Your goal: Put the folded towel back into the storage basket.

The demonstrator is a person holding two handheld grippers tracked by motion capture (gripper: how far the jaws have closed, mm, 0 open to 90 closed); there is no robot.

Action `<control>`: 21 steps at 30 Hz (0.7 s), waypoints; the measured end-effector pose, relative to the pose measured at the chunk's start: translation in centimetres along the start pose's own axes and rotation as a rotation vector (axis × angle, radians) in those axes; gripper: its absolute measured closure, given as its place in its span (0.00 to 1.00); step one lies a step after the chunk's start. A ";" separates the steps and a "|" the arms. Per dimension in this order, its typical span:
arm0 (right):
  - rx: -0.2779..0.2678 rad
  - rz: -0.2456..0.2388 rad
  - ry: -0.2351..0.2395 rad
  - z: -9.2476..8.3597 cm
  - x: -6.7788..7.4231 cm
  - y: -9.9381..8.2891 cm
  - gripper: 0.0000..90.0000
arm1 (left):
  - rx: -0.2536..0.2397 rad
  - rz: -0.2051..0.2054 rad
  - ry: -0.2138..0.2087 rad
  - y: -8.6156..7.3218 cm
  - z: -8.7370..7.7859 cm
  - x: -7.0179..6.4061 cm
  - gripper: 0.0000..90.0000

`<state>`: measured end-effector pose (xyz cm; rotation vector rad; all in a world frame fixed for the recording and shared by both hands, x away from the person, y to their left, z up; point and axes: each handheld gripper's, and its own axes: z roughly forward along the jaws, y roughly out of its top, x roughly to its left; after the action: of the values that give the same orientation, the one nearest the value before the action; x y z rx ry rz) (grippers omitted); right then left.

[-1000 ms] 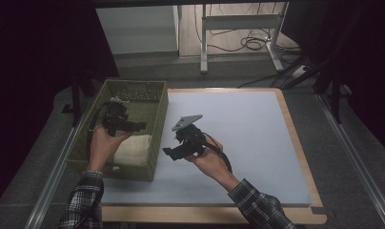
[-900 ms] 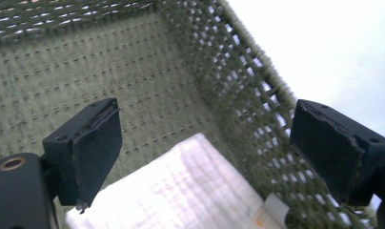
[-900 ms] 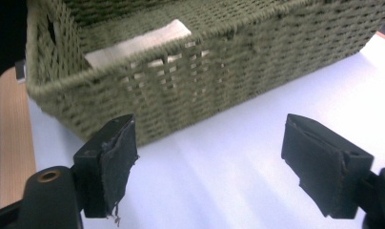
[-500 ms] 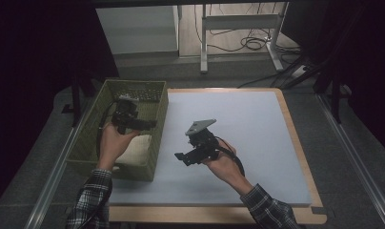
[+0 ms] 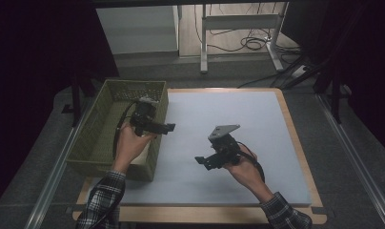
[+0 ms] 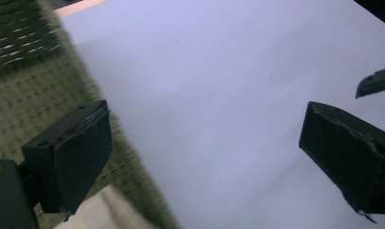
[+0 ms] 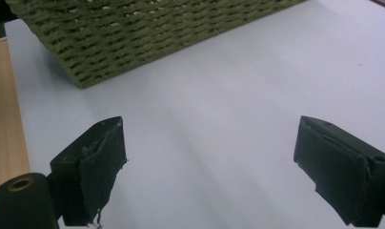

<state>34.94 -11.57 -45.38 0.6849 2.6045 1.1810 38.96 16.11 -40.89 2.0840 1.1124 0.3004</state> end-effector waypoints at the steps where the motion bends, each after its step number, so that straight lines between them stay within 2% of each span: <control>1: 0.000 0.003 -0.007 -0.3 -0.2 -0.4 0.12 | -0.002 0.006 -0.004 0.1 0.1 -0.3 0.04; 3: -0.003 0.008 -0.018 -0.9 -0.5 -1.0 0.12 | -0.006 0.017 -0.015 0.2 0.5 -1.1 0.04; 4: -0.003 0.008 -0.018 -0.9 -0.5 -1.0 0.12 | -0.006 0.017 -0.015 0.2 0.5 -1.1 0.04; 9: -0.003 0.034 -0.031 -2.6 -1.3 -3.0 0.12 | 0.003 0.046 -0.040 0.1 2.1 -3.3 0.04; 10: -0.004 0.039 -0.034 -3.0 -1.6 -3.5 0.12 | 0.003 0.046 -0.040 0.1 2.1 -3.3 0.04; 13: -0.004 0.061 -0.047 -3.8 -2.1 -4.8 0.12 | 0.022 0.064 -0.061 -0.2 3.6 -4.9 0.03; 14: -0.004 0.068 -0.051 -4.1 -2.3 -5.3 0.12 | 0.022 0.064 -0.061 -0.2 3.6 -4.9 0.03; 15: -0.004 0.077 -0.055 -4.4 -2.5 -5.8 0.12 | 0.024 0.073 -0.070 -0.4 4.3 -5.7 0.03; 16: -0.003 0.084 -0.059 -4.6 -2.7 -6.2 0.11 | 0.024 0.073 -0.070 -0.4 4.3 -5.7 0.03; 17: 0.000 0.090 -0.063 -4.8 -2.9 -6.6 0.11 | 0.026 0.082 -0.077 -0.6 5.0 -6.6 0.03; 21: 0.008 0.111 -0.080 -5.6 -3.4 -8.2 0.11 | 0.036 0.101 -0.108 -1.3 6.2 -8.2 0.02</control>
<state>33.24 -21.62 -47.83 0.8706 2.5358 1.1498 36.42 6.92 -45.09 2.1649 0.9576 0.2150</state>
